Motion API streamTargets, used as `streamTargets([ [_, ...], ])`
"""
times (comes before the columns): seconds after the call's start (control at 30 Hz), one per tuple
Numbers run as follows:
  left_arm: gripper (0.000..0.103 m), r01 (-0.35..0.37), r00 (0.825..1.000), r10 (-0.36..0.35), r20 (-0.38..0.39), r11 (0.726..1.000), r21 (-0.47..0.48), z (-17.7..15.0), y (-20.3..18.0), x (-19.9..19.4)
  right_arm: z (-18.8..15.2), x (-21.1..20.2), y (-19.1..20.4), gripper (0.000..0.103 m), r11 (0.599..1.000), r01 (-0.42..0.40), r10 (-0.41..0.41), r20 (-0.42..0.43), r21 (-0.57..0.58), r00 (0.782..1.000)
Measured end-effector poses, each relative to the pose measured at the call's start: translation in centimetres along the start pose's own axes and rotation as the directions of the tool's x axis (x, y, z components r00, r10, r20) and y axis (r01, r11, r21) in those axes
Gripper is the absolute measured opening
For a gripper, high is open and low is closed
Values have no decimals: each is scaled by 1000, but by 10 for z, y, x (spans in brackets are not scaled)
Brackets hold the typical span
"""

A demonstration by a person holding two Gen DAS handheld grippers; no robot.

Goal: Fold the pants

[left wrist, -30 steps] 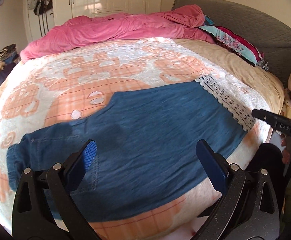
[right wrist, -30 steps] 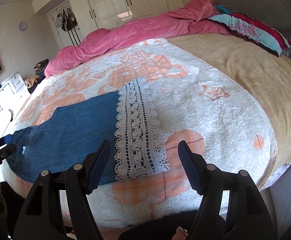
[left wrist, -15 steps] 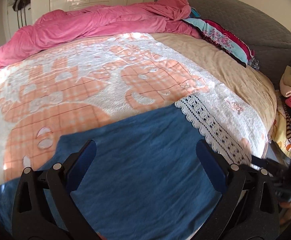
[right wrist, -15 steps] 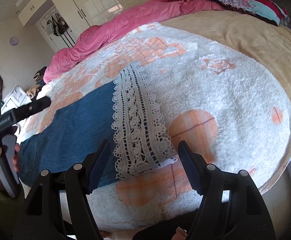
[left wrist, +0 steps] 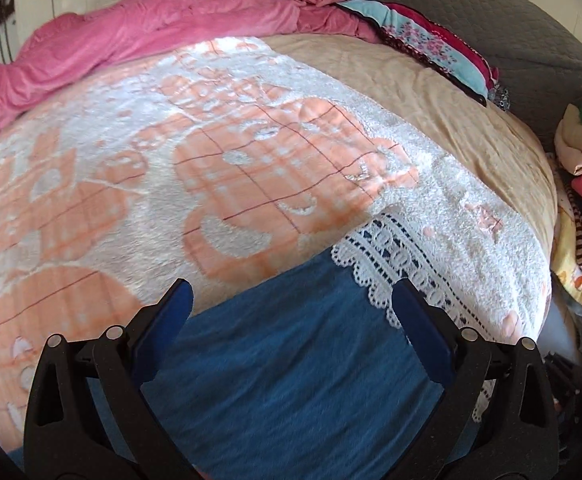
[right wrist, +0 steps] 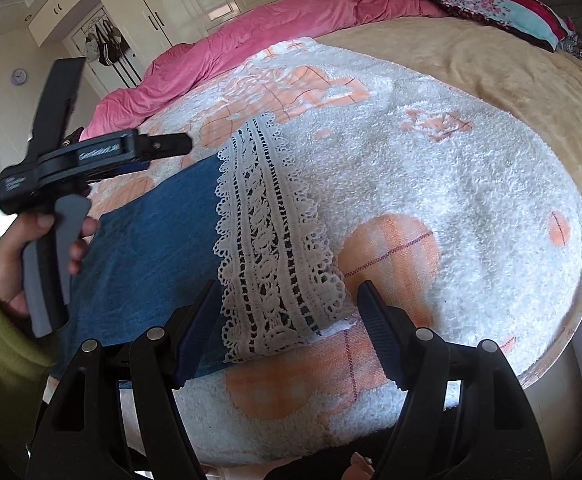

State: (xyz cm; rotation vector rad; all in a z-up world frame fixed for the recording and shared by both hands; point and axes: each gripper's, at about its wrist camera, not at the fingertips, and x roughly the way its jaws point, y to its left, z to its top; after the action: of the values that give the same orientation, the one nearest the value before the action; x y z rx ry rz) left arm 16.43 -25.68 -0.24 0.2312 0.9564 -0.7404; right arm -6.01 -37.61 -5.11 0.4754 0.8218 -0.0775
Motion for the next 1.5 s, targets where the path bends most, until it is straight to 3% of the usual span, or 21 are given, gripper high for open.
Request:
streamTargets([
  [0.17,89,71,996,-70,-50,997,20,6,-2,25,2,-1,-4,70,999,-48,48,18,19,999],
  [0.23,76,107,992,-106,-74,994,4,5,0,33,1,-3,-4,70,998,-56,55,24,14,998],
  [0.3,70,130,988,-129,-89,991,13,3,1,38,0,-5,-1,61,998,-59,59,34,0,998],
  [0.67,73,177,981,-168,-100,980,92,3,-6,52,5,12,3,62,997,-83,83,-3,10,997],
  [0.73,73,182,980,-173,-99,979,92,3,-7,52,6,11,4,55,994,-110,110,10,7,994],
  [0.77,73,196,977,-188,-99,977,83,2,-7,51,6,10,5,44,992,-126,126,13,5,992],
  [0.83,57,227,971,-220,-95,971,70,0,-7,48,6,10,6,43,989,-145,145,11,2,989],
  [0.97,55,241,967,-235,-96,968,65,1,-7,51,9,19,6,44,991,-135,135,-6,21,991],
  [1.1,54,257,963,-253,-92,966,29,2,-4,56,10,20,6,43,984,-176,176,7,28,984],
  [1.2,25,270,960,-265,-92,961,52,0,-10,52,10,20,9,35,978,-209,209,2,14,978],
  [1.33,15,241,968,-235,-87,969,62,-2,-14,47,11,22,19,31,970,-244,244,1,-24,970],
  [1.5,10,287,958,-287,-28,958,9,-7,-3,33,13,19,31,28,957,-281,284,28,-78,959],
])
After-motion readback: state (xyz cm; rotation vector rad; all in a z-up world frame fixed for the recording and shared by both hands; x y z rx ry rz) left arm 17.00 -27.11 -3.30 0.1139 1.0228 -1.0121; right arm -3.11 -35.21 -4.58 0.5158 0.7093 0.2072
